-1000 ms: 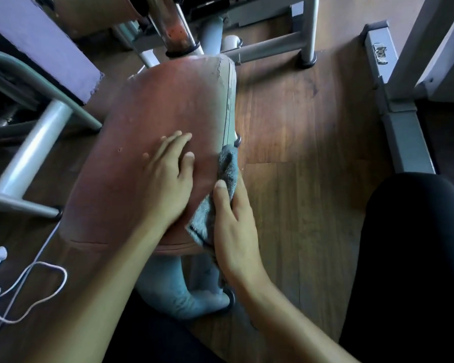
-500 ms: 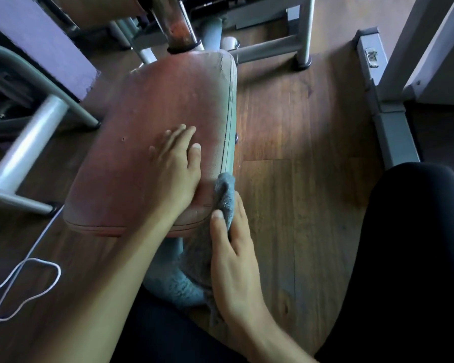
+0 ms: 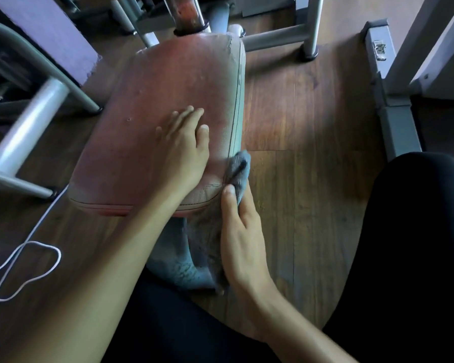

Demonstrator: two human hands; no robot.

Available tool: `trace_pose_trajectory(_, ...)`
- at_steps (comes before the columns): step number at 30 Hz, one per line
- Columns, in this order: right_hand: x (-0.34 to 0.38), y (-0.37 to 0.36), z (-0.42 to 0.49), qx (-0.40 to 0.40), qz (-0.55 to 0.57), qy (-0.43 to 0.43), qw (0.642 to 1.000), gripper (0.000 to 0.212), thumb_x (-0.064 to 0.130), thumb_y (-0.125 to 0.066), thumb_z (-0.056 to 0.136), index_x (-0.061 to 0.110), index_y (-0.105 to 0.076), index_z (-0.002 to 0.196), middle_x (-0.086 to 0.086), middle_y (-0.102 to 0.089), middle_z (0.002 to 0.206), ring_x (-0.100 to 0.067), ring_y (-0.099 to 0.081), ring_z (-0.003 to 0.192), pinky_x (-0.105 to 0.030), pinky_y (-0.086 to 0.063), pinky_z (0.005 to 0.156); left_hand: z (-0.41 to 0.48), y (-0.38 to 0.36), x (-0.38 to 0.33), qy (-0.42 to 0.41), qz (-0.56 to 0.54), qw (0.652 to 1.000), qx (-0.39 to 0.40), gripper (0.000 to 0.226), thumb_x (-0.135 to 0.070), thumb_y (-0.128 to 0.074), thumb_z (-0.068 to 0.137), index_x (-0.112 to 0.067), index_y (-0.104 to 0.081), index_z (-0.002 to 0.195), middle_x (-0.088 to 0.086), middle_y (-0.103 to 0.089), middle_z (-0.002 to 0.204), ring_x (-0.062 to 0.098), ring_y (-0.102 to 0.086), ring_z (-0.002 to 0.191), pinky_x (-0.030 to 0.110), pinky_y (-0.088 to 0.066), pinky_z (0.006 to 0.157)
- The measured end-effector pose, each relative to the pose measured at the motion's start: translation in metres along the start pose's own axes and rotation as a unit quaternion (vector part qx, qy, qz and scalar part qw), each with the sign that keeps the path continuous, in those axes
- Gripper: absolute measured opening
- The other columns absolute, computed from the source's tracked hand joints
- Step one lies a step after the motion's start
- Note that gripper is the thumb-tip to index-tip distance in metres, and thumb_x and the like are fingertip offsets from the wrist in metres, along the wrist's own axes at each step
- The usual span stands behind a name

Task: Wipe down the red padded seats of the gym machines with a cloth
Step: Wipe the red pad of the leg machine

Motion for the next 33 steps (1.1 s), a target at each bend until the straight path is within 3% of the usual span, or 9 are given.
trace_pose_trajectory(3, 0.003, -0.003, -0.021, 0.028, -0.01, 0.007, 1.0, 0.057, 0.052, -0.033, 0.099, 0.037, -0.027, 0.154, 0.019, -0.033, 0.157, 0.003, -0.025, 0.145, -0.037, -0.024, 0.121, 0.001, 0.0, -0.001, -0.005, 0.004, 1.0, -0.001, 0.05, -0.034, -0.034, 0.1, -0.022, -0.047, 0.147, -0.001, -0.039, 0.158, 0.02, -0.026, 0.15, 0.046, -0.014, 0.123)
trace_pose_trajectory(8, 0.017, 0.003, 0.035, 0.003, 0.018, 0.005, 1.0, 0.035, 0.036, -0.034, 0.107, 0.031, -0.054, 0.135, 0.007, -0.067, 0.124, -0.005, -0.061, 0.117, -0.04, -0.046, 0.106, 0.0, 0.001, -0.002, -0.003, 0.006, 1.0, -0.007, 0.043, -0.026, -0.039, 0.105, -0.021, -0.046, 0.147, -0.002, -0.038, 0.158, 0.018, -0.024, 0.15, 0.045, -0.013, 0.123)
trace_pose_trajectory(12, 0.007, -0.005, -0.003, 0.032, 0.007, -0.008, 0.999, 0.046, 0.048, -0.036, 0.102, 0.047, -0.034, 0.148, 0.01, -0.048, 0.149, -0.012, -0.039, 0.141, -0.044, -0.036, 0.111, -0.001, 0.003, -0.002, -0.015, -0.003, 1.0, -0.023, 0.046, -0.031, -0.036, 0.102, -0.02, -0.049, 0.145, 0.0, -0.043, 0.156, 0.019, -0.028, 0.149, 0.048, -0.018, 0.122)
trace_pose_trajectory(16, 0.022, 0.002, 0.051, -0.02, -0.034, 0.017, 0.999, 0.038, 0.035, -0.036, 0.106, 0.031, -0.048, 0.142, 0.007, -0.061, 0.134, -0.007, -0.055, 0.126, -0.041, -0.042, 0.111, -0.001, 0.001, -0.002, -0.005, -0.004, 1.0, -0.019, 0.044, -0.027, -0.042, 0.102, -0.019, -0.05, 0.144, -0.001, -0.043, 0.155, 0.018, -0.028, 0.149, 0.045, -0.016, 0.123)
trace_pose_trajectory(18, 0.038, -0.003, 0.077, -0.014, -0.145, 0.048, 0.988, 0.048, 0.032, -0.035, 0.107, 0.024, -0.031, 0.154, 0.0, -0.035, 0.158, -0.011, -0.03, 0.146, -0.036, -0.022, 0.122, 0.002, 0.004, -0.002, 0.004, -0.05, 0.998, -0.033, 0.048, -0.028, -0.044, 0.093, -0.015, -0.057, 0.138, 0.004, -0.053, 0.147, 0.021, -0.04, 0.142, 0.045, -0.022, 0.121)
trace_pose_trajectory(23, 0.057, -0.039, 0.106, 0.096, -0.611, 0.173, 0.766, 0.055, 0.041, -0.024, 0.106, 0.021, -0.019, 0.157, 0.004, -0.003, 0.167, -0.026, 0.01, 0.153, -0.053, 0.008, 0.12, -0.004, 0.03, 0.021, 0.111, -0.288, 0.936, -0.168, 0.045, -0.006, -0.043, 0.076, -0.012, -0.067, 0.114, 0.008, -0.068, 0.121, 0.015, -0.059, 0.114, 0.033, -0.043, 0.108)
trace_pose_trajectory(28, 0.053, -0.079, 0.096, 0.216, -0.688, 0.236, 0.652, 0.057, 0.044, -0.021, 0.106, 0.021, -0.016, 0.158, 0.003, -0.005, 0.167, -0.027, 0.003, 0.153, -0.051, 0.009, 0.12, -0.034, 0.051, 0.054, 0.189, -0.348, 0.878, -0.27, 0.043, -0.009, -0.036, 0.069, -0.024, -0.061, 0.101, 0.003, -0.065, 0.118, 0.004, -0.054, 0.108, 0.024, -0.04, 0.104)
trace_pose_trajectory(30, 0.055, -0.093, 0.098, 0.283, -0.65, 0.224, 0.668, 0.052, 0.042, -0.024, 0.105, 0.022, -0.026, 0.154, 0.001, -0.016, 0.165, -0.027, -0.01, 0.152, -0.05, -0.003, 0.122, -0.044, 0.055, 0.052, 0.208, -0.346, 0.871, -0.279, 0.042, -0.01, -0.036, 0.074, -0.026, -0.061, 0.102, 0.001, -0.065, 0.119, 0.008, -0.055, 0.112, 0.027, -0.042, 0.105)
trace_pose_trajectory(33, 0.09, -0.095, 0.125, 0.264, -0.494, 0.154, 0.814, 0.033, 0.03, -0.044, 0.101, 0.023, -0.06, 0.128, -0.006, -0.06, 0.131, -0.028, -0.056, 0.121, -0.03, -0.041, 0.095, -0.052, 0.058, 0.03, 0.19, -0.307, 0.875, -0.323, 0.043, -0.005, -0.038, 0.077, -0.014, -0.065, 0.108, 0.007, -0.068, 0.113, 0.021, -0.06, 0.11, 0.037, -0.044, 0.103)
Point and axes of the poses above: each hand's wrist, its own z-axis towards the middle knuckle, its own y-axis out of the back of the hand, x = y × z, the point moved 4 cm from there along z, towards the middle knuckle
